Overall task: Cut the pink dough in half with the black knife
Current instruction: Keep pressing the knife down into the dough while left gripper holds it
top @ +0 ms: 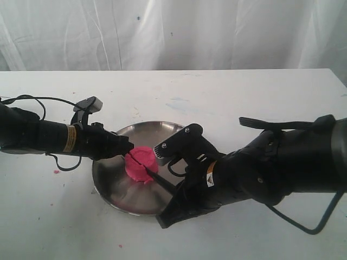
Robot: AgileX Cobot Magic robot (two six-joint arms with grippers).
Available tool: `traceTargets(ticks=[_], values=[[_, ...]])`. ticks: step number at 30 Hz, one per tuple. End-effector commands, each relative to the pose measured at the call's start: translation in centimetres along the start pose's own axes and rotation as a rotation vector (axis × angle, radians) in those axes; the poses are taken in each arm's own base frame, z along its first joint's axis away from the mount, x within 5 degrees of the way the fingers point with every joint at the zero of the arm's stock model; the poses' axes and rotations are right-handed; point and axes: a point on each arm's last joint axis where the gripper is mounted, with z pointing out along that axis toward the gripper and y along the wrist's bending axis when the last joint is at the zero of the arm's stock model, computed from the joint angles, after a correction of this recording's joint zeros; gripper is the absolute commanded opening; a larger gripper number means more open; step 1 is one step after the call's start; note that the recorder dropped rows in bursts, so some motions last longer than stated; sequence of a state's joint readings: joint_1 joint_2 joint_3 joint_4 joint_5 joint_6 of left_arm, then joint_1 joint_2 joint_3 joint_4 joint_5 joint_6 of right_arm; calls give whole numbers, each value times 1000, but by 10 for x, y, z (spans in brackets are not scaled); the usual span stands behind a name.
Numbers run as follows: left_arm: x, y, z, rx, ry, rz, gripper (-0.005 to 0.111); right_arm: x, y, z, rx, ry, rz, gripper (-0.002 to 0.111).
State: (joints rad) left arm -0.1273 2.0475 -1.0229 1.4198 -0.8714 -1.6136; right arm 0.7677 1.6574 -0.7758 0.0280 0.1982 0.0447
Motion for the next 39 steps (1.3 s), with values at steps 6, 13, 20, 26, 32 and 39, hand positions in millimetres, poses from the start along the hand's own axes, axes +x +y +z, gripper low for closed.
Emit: traceTargets(ticks=[6,13,20,26,32,39], values=[[9,1,2,-8,43,36,0,-2,0,5,-2,-19,22,0],[9,2,2,-21,45,37,0,-7,1,3,-4,-31,21,0],[9,3,2,-32,46,38,0,-14,1,-8,-7,-71,21,0],[9,3,2,-31,46,40,0,-13,1,-5,-6,-58,6,0],[9,3,2,-31,46,40,0,-7,1,7,-2,-16,7,0],[9,3,2,-31,46,40,0,-3,0,15,0,12,7,0]])
